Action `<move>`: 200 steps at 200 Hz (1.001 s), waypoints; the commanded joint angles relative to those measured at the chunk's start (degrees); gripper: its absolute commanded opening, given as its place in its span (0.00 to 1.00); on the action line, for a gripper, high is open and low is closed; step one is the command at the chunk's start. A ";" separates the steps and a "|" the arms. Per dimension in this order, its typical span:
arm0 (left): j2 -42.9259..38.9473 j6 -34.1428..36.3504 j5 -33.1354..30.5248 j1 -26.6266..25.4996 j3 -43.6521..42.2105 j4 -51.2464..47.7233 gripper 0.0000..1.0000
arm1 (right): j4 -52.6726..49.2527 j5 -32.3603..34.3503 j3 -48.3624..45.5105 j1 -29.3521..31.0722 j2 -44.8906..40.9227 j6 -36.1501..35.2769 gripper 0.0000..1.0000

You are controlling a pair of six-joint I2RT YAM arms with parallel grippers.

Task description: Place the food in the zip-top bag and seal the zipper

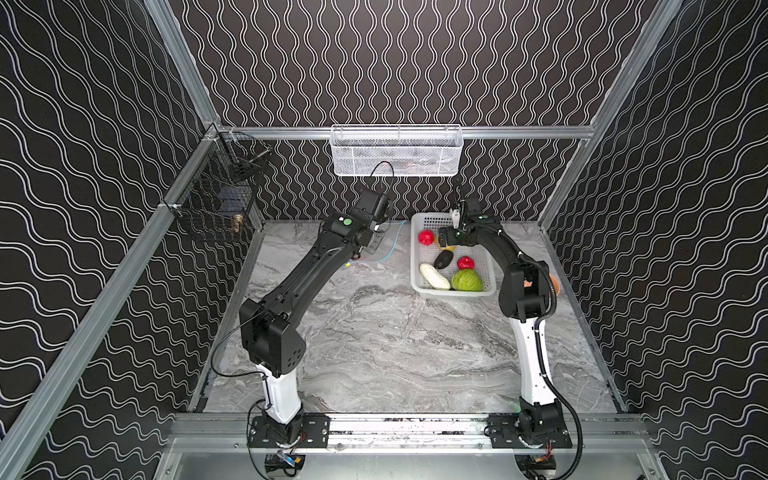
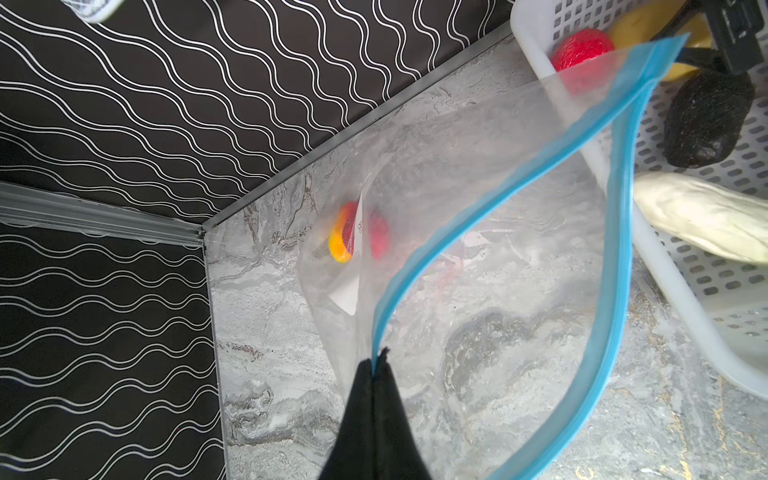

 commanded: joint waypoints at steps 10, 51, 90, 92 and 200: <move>0.72 -0.62 0.10 0.07 1.18 -0.53 0.00 | 0.51 -1.00 -0.45 0.10 0.54 -4.59 0.99; 1.41 -0.78 0.10 0.08 2.02 -1.10 0.00 | 1.45 -1.77 0.98 0.14 2.51 -5.25 0.99; 1.45 -0.44 -0.45 0.08 0.77 -0.31 0.00 | 3.25 -3.15 1.20 0.39 3.16 -5.35 0.98; 1.45 -0.45 -0.44 0.09 0.74 -0.31 0.00 | 3.32 -3.13 1.21 0.33 3.15 -5.41 0.98; 1.89 -0.41 -0.50 0.03 1.27 -0.48 0.00 | 6.78 -0.22 0.81 2.12 4.88 -5.46 0.82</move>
